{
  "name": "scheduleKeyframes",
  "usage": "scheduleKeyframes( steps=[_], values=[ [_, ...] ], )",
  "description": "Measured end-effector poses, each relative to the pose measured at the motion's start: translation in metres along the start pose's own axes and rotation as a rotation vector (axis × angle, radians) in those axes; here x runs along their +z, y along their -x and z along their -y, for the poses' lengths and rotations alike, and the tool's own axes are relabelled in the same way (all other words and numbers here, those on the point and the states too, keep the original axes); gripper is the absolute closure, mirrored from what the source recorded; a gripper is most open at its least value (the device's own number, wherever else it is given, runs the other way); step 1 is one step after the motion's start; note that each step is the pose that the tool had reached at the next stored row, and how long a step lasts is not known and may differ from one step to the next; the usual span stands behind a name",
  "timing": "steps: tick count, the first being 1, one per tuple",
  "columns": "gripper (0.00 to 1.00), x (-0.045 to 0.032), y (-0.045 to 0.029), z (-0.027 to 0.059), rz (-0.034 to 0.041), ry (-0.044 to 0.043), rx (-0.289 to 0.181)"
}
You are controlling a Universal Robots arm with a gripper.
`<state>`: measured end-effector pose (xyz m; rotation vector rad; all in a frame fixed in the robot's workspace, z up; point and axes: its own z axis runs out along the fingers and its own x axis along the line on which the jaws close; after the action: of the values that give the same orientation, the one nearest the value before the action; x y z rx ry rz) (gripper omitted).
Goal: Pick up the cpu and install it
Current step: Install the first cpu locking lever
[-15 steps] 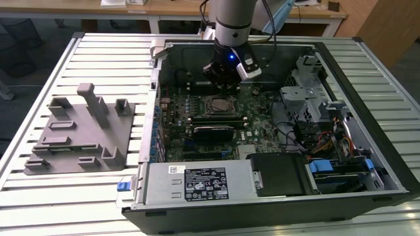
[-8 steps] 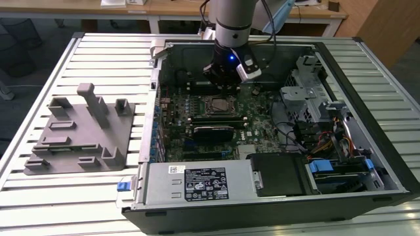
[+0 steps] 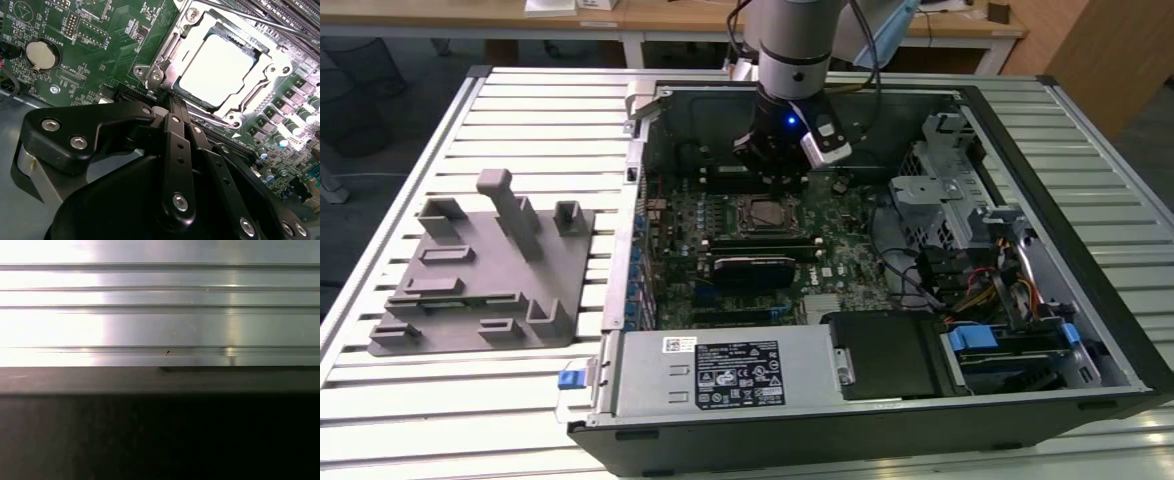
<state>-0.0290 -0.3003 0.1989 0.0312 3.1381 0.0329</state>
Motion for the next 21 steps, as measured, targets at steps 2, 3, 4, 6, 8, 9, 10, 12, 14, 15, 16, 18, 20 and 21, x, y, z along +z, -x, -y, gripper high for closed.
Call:
scheduleKeyframes(
  steps=[2,3,4,6,8,9,10,12,14,15,16,18,20,21],
  values=[
    [0.89,0.0,0.0003,0.0,0.0001,0.0,0.0],
    [0.89,0.0001,0.0004,0.0,0.0001,-0.0002,0.0],
    [0.89,0.0002,0.0005,-0.0001,0.0002,-0.0012,0.0],
    [0.89,0.0004,0.0007,-0.0001,0.0002,-0.007,0.0],
    [0.89,0.0004,0.0008,0.0,0.0003,-0.0083,0.0],
    [0.89,0.0001,0.0008,0.0,0.0003,-0.0085,0.0],
    [0.89,-0.0005,0.0007,0.0,0.0003,-0.0084,0.0],
    [0.89,-0.0032,0.0008,-0.0001,0.0005,-0.0088,0.0],
    [0.89,-0.0032,0.0008,-0.0002,0.0005,-0.0125,0.0],
    [0.89,-0.0031,0.0008,-0.0001,0.0005,-0.016,0.0],
    [0.89,-0.0028,0.0008,-0.0001,0.0005,-0.0204,0.0],
    [0.89,-0.002,0.0008,-0.0001,0.0007,-0.0293,0.0],
    [0.89,-0.0008,0.0008,-0.0001,0.001,-0.0385,0.0],
    [0.89,-0.0002,0.0007,0.0,0.0009,-0.0424,0.0]
  ],
)
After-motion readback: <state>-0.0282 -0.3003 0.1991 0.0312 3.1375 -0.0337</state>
